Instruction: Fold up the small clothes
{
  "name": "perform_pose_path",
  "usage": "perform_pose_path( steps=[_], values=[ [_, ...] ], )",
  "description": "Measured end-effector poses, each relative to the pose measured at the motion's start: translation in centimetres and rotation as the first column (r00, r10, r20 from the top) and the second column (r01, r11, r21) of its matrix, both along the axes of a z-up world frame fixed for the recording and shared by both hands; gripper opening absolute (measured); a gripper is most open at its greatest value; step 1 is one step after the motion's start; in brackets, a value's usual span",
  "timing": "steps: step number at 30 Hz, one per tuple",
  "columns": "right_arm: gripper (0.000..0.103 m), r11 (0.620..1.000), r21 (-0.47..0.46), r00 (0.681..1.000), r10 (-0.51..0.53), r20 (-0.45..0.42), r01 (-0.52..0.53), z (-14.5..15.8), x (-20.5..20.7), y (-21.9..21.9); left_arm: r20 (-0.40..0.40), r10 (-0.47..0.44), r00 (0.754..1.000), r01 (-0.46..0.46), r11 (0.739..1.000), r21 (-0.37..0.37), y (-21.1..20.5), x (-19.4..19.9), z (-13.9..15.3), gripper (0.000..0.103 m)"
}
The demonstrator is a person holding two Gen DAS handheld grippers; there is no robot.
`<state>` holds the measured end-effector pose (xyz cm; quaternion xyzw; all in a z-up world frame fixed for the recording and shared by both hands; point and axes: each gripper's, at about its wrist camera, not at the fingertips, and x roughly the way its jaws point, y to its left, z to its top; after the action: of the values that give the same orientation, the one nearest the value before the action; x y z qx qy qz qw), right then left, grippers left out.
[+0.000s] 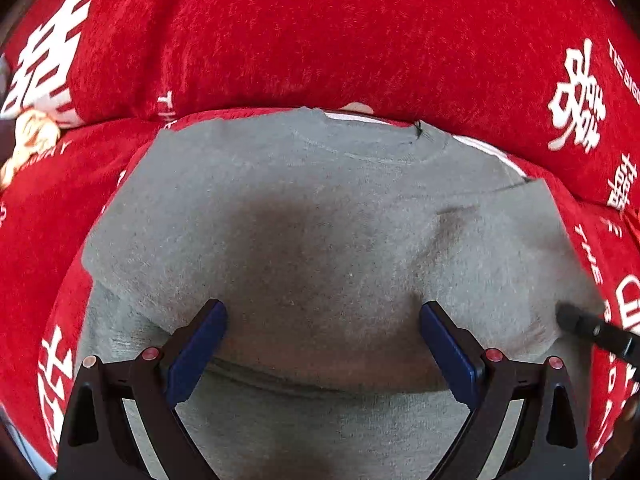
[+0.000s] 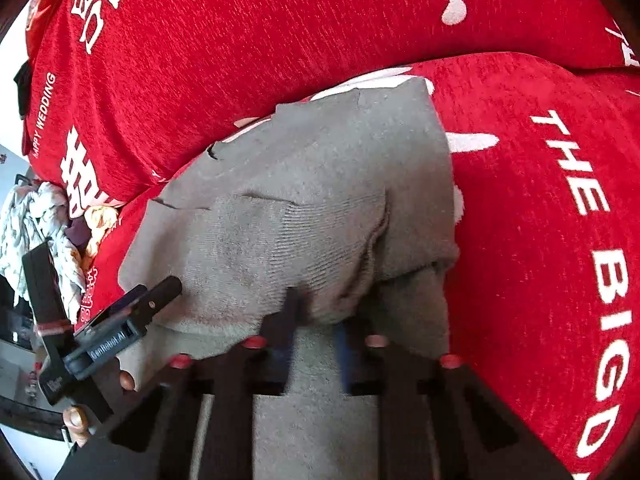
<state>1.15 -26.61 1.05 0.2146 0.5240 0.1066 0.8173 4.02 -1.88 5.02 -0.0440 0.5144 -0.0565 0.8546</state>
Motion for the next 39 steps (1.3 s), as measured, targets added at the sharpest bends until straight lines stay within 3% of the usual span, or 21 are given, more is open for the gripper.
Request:
perform_pose_path(
  steps=[5,7,9,12,16,18,20,22,25,27,29,34,37,39],
  values=[
    [0.008,0.995,-0.096,0.978,-0.002,0.211,0.023,4.6,-1.1,0.6,0.031,0.047,0.998,-0.045,0.998,-0.053,1.5,0.3,1.2,0.097],
    [0.008,0.989,-0.144,0.969,-0.008,0.246,0.044,5.4,-1.1,0.6,0.018,0.063,0.998,-0.062,0.997,-0.051,1.8,0.9,1.1,0.097],
    [0.008,0.985,-0.169,0.978,-0.005,0.207,0.041,4.4,-0.7,0.4,-0.019,0.053,0.998,-0.053,0.998,-0.018,1.6,1.4,0.1,0.097],
    [0.009,0.99,-0.142,0.993,-0.01,0.116,0.026,2.0,-0.5,-0.6,0.008,0.0,1.0,-0.001,0.998,0.066,0.7,0.9,-0.2,0.097],
    [0.02,0.993,-0.083,0.993,-0.077,0.093,0.085,1.3,-1.1,-2.3,0.011,0.02,1.0,-0.02,1.0,0.003,1.9,0.9,0.8,0.097],
    [0.029,0.982,-0.125,0.983,-0.127,0.13,0.144,2.4,-1.4,-2.7,0.019,0.045,0.999,-0.045,0.999,-0.022,2.7,1.1,1.2,0.097],
    [0.051,0.972,-0.175,0.976,-0.124,0.178,0.155,3.8,-1.4,-2.0,0.011,0.051,0.999,-0.051,0.998,-0.025,3.0,1.6,1.3,0.097],
    [0.064,0.973,-0.198,0.976,-0.081,0.2,0.121,4.6,-1.0,-0.7,0.002,0.041,0.999,-0.041,0.999,-0.016,2.9,2.2,1.2,0.097],
    [0.064,0.971,-0.236,0.982,0.006,0.191,0.04,4.5,0.1,2.2,0.001,0.044,0.999,-0.044,0.998,0.039,3.0,3.0,0.4,0.097],
    [0.064,0.962,-0.274,0.989,0.056,0.138,-0.016,3.2,1.4,3.8,-0.041,0.061,0.997,-0.059,0.997,0.049,3.9,3.7,-1.0,0.097],
    [0.064,0.956,-0.293,0.997,0.047,0.056,-0.028,1.3,2.8,4.1,-0.017,0.051,0.999,-0.05,0.998,0.048,4.7,4.1,-1.2,0.099],
    [0.064,0.942,-0.332,0.997,-0.023,0.071,0.045,2.3,3.5,3.5,-0.029,0.076,0.997,-0.073,0.995,0.07,5.8,4.1,-0.2,0.099],
    [0.064,0.931,-0.366,0.993,0.033,0.113,0.01,3.4,2.1,4.7,-0.037,0.066,0.997,-0.067,0.998,-0.021,6.1,2.9,0.1,0.099],
    [0.064,0.916,-0.401,0.991,0.068,0.114,-0.017,3.2,1.3,5.8,-0.021,0.036,0.999,-0.036,0.999,-0.007,5.2,1.8,0.3,0.099]
  ],
)
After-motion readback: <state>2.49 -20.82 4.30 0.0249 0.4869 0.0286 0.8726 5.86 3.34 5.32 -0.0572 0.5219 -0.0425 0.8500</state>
